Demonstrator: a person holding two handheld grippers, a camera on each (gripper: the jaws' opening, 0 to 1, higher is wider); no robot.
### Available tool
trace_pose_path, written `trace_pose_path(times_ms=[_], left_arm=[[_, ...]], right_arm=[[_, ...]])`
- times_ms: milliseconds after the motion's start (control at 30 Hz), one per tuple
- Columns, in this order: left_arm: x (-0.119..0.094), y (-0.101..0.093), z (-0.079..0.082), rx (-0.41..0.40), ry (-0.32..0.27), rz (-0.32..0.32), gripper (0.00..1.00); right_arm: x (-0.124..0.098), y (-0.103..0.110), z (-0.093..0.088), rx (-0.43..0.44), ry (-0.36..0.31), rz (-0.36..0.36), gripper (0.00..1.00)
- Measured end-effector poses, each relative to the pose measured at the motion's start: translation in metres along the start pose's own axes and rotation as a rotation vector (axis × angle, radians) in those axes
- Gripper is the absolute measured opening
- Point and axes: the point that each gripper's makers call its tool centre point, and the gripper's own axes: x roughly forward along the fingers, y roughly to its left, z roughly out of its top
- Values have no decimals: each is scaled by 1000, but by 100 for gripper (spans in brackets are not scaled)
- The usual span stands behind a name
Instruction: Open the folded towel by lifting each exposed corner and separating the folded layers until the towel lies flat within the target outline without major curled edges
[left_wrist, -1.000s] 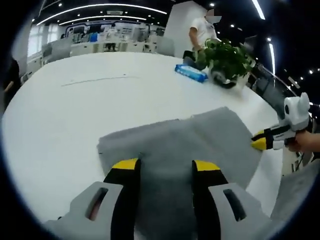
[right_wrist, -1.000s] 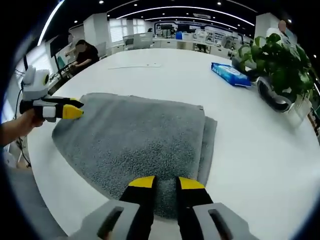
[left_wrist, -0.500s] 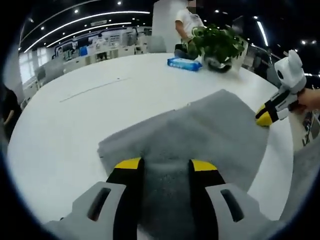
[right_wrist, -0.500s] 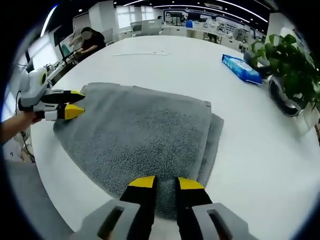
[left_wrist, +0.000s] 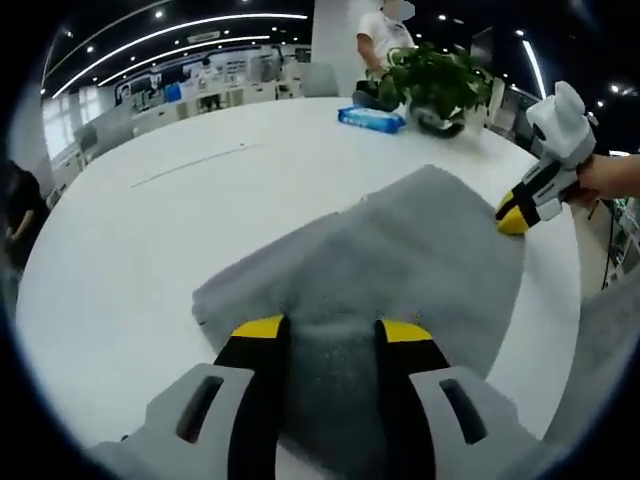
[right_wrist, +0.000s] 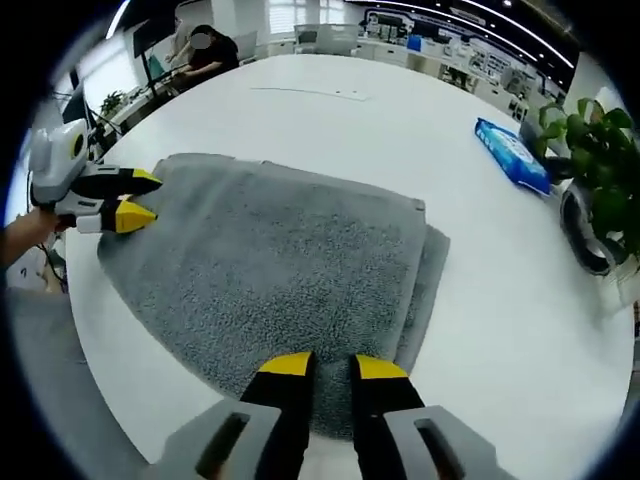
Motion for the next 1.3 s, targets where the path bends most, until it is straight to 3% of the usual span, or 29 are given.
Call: trace_pose_path(times_ms=[500,800,1300], left_arm=[[-15,-6,-18,-43,48,25,34],[-23,-11,-25,-64,72,43,34],[-31,-20,-33,-93,103,59,34]], right_arm=[[14,-8,27,-144,56,42,12],[25,-13,49,-215,24,80,11],[37,-15,73,-333,74,117,11]])
